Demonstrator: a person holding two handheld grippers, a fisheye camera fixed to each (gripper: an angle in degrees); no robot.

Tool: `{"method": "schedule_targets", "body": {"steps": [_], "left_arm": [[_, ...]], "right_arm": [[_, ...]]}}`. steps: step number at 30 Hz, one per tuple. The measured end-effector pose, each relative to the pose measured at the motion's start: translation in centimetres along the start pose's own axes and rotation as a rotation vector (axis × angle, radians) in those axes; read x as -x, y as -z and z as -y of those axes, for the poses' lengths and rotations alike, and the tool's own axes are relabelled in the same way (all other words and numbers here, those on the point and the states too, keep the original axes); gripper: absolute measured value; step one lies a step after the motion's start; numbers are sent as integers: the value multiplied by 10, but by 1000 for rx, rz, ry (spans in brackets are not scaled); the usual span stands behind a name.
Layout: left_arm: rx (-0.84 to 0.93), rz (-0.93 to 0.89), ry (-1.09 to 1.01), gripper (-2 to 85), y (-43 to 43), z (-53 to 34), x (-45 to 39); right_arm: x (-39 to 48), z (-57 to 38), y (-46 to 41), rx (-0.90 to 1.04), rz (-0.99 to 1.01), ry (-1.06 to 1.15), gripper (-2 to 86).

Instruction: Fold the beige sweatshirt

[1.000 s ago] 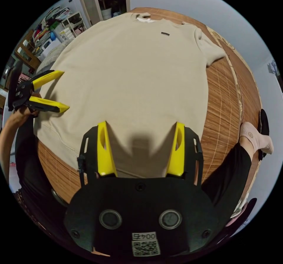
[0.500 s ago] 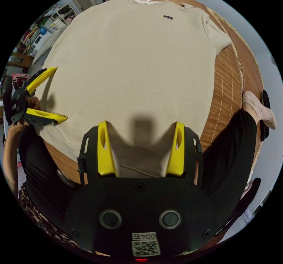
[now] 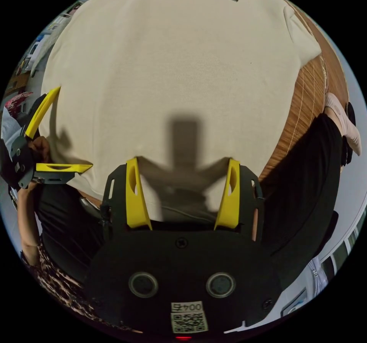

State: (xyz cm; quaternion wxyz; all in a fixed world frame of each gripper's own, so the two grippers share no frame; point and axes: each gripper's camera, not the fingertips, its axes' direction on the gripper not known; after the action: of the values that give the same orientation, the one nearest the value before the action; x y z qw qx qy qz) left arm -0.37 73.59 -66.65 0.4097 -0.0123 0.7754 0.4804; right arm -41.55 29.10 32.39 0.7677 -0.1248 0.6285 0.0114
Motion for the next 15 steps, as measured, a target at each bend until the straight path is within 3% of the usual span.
{"method": "schedule_targets", "body": {"steps": [8, 15], "left_arm": [[-17, -2, 1, 395, -14, -7, 5], [-44, -23, -2, 407, -23, -15, 8]], "right_arm": [[-7, -15, 4, -31, 0, -5, 269], [-28, -40, 53, -329, 169, 9, 243]]}}
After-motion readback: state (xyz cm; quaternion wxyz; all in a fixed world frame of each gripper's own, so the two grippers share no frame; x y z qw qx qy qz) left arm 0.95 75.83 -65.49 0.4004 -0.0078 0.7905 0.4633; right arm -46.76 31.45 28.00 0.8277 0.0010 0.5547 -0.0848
